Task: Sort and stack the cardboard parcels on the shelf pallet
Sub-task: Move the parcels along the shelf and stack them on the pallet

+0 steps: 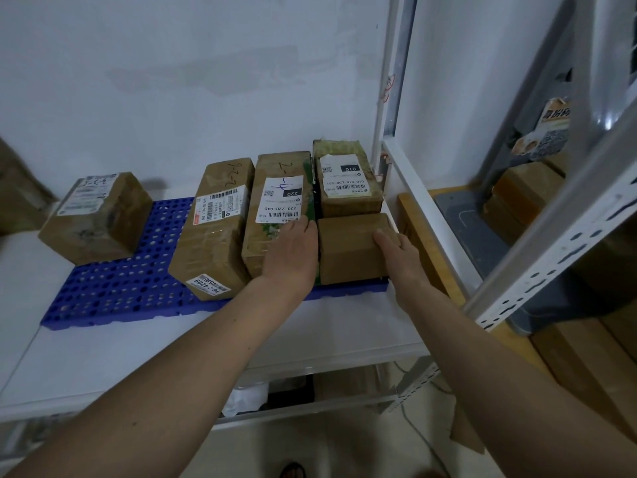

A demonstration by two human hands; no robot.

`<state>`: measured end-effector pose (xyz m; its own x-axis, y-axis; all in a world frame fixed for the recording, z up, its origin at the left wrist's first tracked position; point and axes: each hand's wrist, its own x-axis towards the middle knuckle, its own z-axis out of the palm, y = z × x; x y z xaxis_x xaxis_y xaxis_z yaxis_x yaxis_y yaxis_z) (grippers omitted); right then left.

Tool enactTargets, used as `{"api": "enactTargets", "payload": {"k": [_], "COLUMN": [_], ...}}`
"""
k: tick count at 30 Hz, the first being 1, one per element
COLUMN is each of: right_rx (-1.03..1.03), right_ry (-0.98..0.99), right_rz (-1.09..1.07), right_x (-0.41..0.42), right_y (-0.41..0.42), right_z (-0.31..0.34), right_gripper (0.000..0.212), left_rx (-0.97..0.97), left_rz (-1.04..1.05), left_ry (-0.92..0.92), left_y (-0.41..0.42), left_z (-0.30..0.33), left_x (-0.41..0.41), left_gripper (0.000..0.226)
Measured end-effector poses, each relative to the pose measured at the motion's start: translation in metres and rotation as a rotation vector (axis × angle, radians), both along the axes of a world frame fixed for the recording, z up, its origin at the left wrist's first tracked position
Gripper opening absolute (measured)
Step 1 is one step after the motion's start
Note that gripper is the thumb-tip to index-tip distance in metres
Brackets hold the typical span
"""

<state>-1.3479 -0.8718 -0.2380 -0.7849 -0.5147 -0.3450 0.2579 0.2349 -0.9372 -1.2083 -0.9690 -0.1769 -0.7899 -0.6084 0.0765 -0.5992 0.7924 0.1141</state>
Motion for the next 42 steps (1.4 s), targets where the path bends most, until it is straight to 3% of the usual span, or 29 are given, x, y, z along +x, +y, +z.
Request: {"api": "enactTargets", "payload": {"k": [19,22,26,28,36,42], "right_rx": [-0.044,-0.054,-0.054,-0.06,-0.028,0.009], "right_ry": [-0.056,-0.062,-0.04,-0.03,-0.024,0.105], "right_rz": [-0.02,-0.011,-0.002,-0.006,0.068,0.236], "right_x": [0.001,-0.001,0.0,0.002,-0.009,-0.028], "right_y": [-0.003,-0.004,-0.007,-0.008,-0.007,-0.019], "right_z": [-0.006,-0.008,-0.007,-0.008,-0.006,0.019], "right_gripper": [0.05,0.051,0.049,0.047,0.052,0.081], "left_rx": [0.009,0.036,0.079,0.092,0.136,0.172], "left_rz": [-0.01,-0.015,0.024,0.028,0.026,0.038], "left_ry": [-0.026,-0.077,-0.21,-0.211,-0.143,-0.183], "left_y": [0.0,-0.002,-0.005,-0.007,-0.008,-0.012], "left_z": [-0.001,0.001,0.002,-0.001,-0.005,0.002], "left_x": [-0.002,-0.003,-0.013,-0.019,-0.031,-0.038], "left_gripper": [0.061,0.078,0.127,0.135,0.12,0.122]}}
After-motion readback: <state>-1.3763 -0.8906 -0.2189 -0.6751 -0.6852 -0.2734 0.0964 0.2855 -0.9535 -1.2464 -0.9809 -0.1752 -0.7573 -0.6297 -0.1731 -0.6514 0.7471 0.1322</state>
